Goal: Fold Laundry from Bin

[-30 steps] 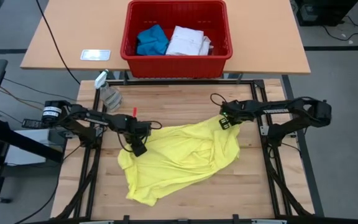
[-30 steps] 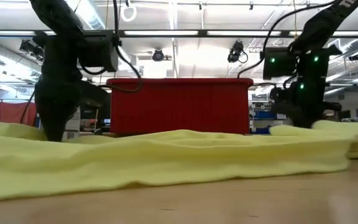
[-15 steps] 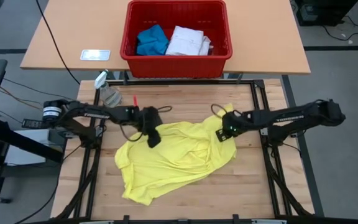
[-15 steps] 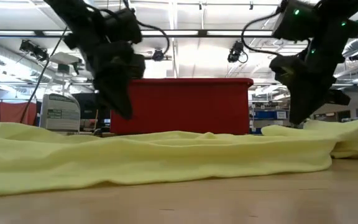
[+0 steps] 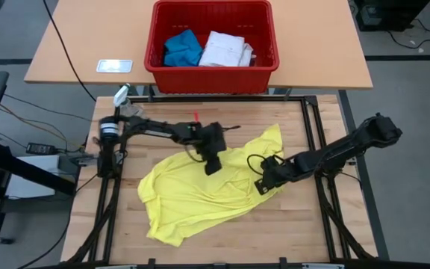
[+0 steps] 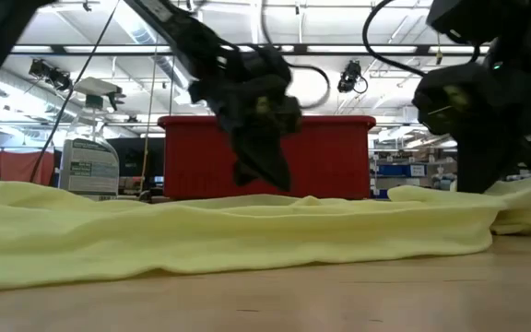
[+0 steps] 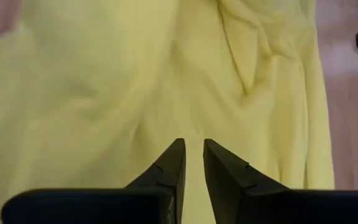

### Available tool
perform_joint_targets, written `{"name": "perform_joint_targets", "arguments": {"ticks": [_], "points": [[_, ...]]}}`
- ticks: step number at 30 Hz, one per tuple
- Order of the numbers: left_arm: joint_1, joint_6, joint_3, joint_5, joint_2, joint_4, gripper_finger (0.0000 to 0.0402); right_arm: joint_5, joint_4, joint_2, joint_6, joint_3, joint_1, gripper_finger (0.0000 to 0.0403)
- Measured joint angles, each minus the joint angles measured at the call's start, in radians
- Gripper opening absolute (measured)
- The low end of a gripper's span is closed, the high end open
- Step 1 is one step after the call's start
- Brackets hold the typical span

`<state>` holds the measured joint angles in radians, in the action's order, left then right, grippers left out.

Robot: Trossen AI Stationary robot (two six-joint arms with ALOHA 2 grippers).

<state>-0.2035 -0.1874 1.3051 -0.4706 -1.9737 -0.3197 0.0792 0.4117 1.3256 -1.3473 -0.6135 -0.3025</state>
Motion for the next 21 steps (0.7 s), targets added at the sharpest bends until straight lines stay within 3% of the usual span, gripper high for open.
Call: {"name": "perform_joint_targets", "arguments": {"ticks": [8, 17, 21], "points": [[0.002, -0.001, 0.179, -0.059, -0.168, -0.074, 0.0043, -0.019, 0.06, 0.005, 0.012, -0.009, -0.058, 0.0003], [-0.045, -0.019, 0.175, -0.084, -0.205, -0.278, 0.0005, -0.111, 0.093, 0.035, 0.126, -0.008, -0.062, 0.0002], [-0.07, -0.031, 0.169, -0.032, -0.18, -0.302, 0.0004, -0.183, 0.088, 0.074, 0.241, -0.008, -0.062, 0.0001]]}}
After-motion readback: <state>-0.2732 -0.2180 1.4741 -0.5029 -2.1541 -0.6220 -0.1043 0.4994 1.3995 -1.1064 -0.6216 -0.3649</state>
